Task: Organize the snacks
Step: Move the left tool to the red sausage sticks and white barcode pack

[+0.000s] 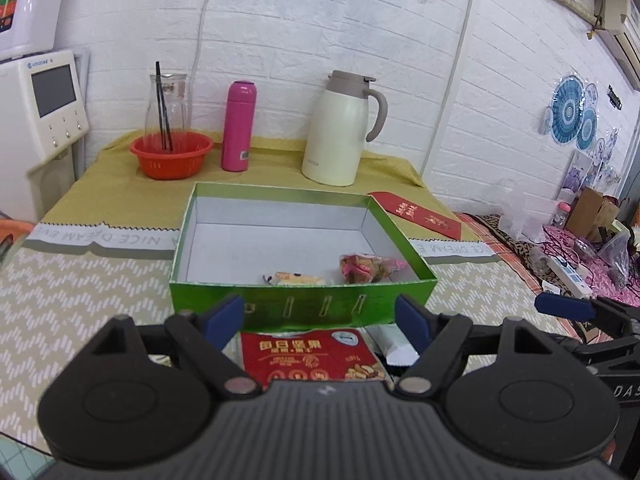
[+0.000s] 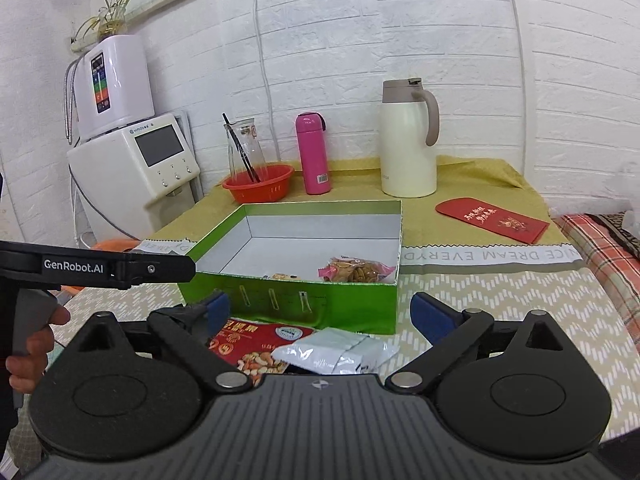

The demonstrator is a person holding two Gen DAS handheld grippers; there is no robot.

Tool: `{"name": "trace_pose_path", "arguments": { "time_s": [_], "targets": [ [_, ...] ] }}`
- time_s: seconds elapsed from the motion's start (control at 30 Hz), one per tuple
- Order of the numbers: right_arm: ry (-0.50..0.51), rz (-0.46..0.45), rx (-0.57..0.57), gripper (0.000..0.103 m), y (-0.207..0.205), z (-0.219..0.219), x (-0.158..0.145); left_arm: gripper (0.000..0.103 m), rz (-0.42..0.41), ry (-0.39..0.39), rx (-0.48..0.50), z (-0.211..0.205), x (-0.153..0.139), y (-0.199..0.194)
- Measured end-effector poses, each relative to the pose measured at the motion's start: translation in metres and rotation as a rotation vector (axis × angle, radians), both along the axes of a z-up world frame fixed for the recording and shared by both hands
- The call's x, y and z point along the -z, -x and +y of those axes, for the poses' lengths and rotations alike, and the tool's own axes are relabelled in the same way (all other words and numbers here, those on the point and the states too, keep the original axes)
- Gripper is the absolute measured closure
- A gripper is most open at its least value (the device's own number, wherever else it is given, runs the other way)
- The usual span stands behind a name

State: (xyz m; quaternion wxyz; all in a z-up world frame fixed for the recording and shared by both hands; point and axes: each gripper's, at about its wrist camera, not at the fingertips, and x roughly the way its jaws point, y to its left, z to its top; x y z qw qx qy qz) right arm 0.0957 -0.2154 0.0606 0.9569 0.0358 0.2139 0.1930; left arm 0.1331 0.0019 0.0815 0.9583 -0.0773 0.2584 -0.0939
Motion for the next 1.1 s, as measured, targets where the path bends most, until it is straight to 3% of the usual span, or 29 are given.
{"name": "trace_pose_path", "arguments": {
  "time_s": [0.3, 0.5, 0.7, 0.73, 0.77, 0.83, 1.0, 1.1],
  "targets": [
    [0.008, -0.002, -0.017, 0.0, 0.069, 0.007, 0.029, 0.026, 0.004, -0.007, 0.003, 0.008, 0.03, 0.07],
    [0.039, 0.076, -0.018, 0.0, 0.063, 0.034, 0.064, 0.026, 0.053, -0.018, 0.009, 0.011, 0.056, 0.097],
    [0.021, 0.128, 0.003, 0.0, 0.044, 0.044, 0.081, 0.026, 0.073, -0.006, 0.041, 0.012, 0.063, 0.11],
    [0.025, 0.135, -0.008, 0.008, 0.045, 0.044, 0.083, 0.026, 0.077, -0.005, 0.049, 0.011, 0.064, 0.111],
    [0.034, 0.137, -0.031, 0.024, 0.046, 0.045, 0.085, 0.026, 0.081, -0.002, 0.06, 0.01, 0.065, 0.11],
    [0.063, 0.125, -0.061, 0.029, 0.053, 0.044, 0.085, 0.026, 0.094, 0.009, 0.081, 0.004, 0.065, 0.108],
    [0.172, 0.103, -0.122, 0.03, 0.07, 0.034, 0.085, 0.026, 0.105, 0.06, 0.183, -0.021, 0.06, 0.102],
    [0.189, 0.097, -0.128, 0.024, 0.078, 0.027, 0.088, 0.026, 0.101, 0.1, 0.258, -0.041, 0.059, 0.094]
  ]
}}
